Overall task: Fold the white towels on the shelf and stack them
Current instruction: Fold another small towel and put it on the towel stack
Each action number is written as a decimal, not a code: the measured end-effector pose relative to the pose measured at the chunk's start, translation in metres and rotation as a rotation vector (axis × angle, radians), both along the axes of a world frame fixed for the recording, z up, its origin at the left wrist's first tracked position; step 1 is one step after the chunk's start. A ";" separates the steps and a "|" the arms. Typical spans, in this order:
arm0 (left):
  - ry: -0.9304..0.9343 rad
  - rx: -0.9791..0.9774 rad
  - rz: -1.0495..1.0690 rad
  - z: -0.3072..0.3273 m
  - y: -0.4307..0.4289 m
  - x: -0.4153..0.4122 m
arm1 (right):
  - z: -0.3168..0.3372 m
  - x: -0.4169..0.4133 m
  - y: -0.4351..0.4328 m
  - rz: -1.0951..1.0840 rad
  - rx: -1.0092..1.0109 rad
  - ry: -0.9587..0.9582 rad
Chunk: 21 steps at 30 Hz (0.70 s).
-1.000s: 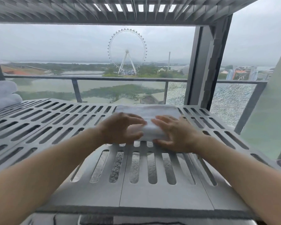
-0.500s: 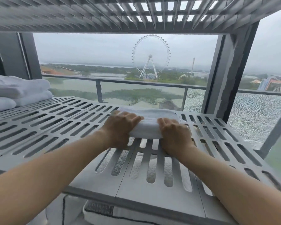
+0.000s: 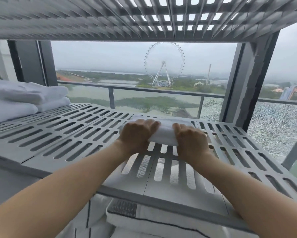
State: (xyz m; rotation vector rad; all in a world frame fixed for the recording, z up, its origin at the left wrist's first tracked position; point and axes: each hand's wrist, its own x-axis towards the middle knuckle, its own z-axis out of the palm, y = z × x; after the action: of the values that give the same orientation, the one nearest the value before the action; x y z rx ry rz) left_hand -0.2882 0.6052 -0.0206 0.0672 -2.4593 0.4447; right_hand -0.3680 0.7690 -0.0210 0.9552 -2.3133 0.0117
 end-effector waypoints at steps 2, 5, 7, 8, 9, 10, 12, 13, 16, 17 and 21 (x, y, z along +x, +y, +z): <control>0.033 -0.059 -0.065 0.002 -0.011 0.022 | 0.006 0.012 -0.005 0.031 -0.037 0.005; 0.078 -0.119 -0.093 0.007 -0.035 0.059 | 0.016 0.039 -0.022 0.084 -0.064 0.025; 0.110 -0.150 -0.093 0.009 -0.050 0.085 | 0.021 0.062 -0.037 0.102 -0.054 0.041; 0.131 -0.167 -0.089 0.011 -0.057 0.099 | 0.024 0.075 -0.045 0.113 -0.053 0.046; 0.152 -0.186 -0.083 0.013 -0.065 0.113 | 0.026 0.087 -0.053 0.124 -0.056 0.048; 0.168 -0.200 -0.073 0.015 -0.072 0.128 | 0.029 0.100 -0.061 0.134 -0.065 0.050; 0.177 -0.209 -0.037 0.021 -0.089 0.160 | 0.035 0.127 -0.079 0.156 -0.090 0.051; 0.169 -0.203 -0.015 0.023 -0.099 0.177 | 0.037 0.140 -0.088 0.171 -0.100 0.046; 0.112 -0.159 0.061 0.027 -0.128 0.228 | 0.043 0.179 -0.115 0.204 -0.117 0.013; 0.116 -0.155 0.086 0.028 -0.136 0.245 | 0.045 0.191 -0.123 0.217 -0.123 0.006; 0.176 -0.143 0.109 0.040 -0.163 0.305 | 0.050 0.235 -0.156 0.280 -0.164 0.036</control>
State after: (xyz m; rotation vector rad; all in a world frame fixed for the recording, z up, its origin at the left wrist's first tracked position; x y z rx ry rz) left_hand 0.0170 0.4419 0.0189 0.1745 -2.2523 0.6331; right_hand -0.1329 0.6128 0.0291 1.1745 -2.0914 0.2927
